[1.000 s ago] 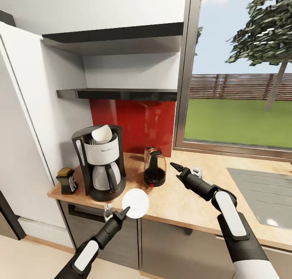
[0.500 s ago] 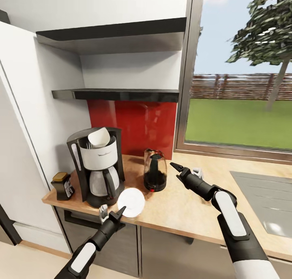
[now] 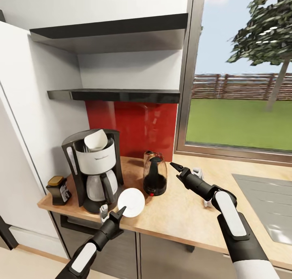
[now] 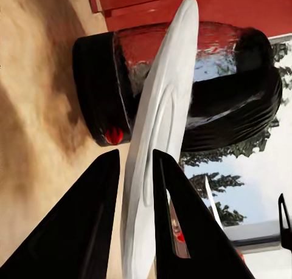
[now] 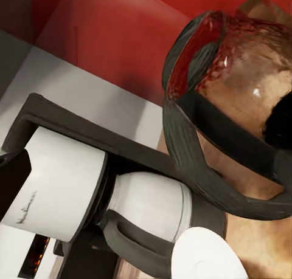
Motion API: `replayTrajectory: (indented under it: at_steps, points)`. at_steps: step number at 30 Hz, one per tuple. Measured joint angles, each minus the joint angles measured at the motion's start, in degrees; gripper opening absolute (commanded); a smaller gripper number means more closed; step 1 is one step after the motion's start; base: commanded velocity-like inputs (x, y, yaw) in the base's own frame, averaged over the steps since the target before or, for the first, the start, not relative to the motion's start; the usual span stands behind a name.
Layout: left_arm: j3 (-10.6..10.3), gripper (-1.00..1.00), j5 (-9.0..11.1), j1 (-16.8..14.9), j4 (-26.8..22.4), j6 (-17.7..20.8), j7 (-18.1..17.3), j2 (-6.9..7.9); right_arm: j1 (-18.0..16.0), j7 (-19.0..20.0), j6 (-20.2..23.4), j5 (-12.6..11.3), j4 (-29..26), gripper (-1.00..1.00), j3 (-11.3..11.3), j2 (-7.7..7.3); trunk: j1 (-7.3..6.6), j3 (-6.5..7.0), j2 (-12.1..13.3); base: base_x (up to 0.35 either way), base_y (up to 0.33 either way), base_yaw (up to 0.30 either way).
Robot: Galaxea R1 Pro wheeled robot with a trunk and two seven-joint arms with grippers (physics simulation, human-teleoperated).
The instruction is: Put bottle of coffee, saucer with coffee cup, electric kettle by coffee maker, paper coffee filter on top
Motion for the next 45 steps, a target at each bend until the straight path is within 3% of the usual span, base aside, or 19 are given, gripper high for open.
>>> replayTrajectory:
  at_steps: [5,10,14,17,45]
  points:
    - [0.05,-1.0,0.07,0.0,0.01,0.0,0.81,-0.07,0.0,0.0,0.0,-0.01,0.0,1.0,0.0,0.0,0.0,0.0,0.0,0.007,-0.001,0.0]
    - [0.12,-1.0,0.37,0.0,0.0,-0.01,4.29,-0.39,0.0,0.0,0.0,-0.01,0.0,1.0,0.0,0.0,0.0,0.0,0.0,0.0,0.0,0.0]
    - [0.07,-1.0,3.16,0.0,-0.53,0.04,9.38,-0.58,0.0,0.0,0.0,-0.01,0.0,1.0,0.0,0.03,0.0,0.0,0.0,0.0,0.0,0.0]
    - [0.05,-1.0,3.82,0.0,-0.66,0.08,10.78,-0.6,0.0,0.0,0.0,-0.01,0.0,1.0,0.0,0.0,0.0,0.0,0.0,0.0,0.0,0.0]
    - [-0.04,-1.0,3.97,-0.09,-0.03,0.44,11.14,-1.01,0.0,0.0,0.0,0.0,-0.01,1.0,0.0,0.0,0.0,0.0,0.0,0.051,-0.046,0.0]
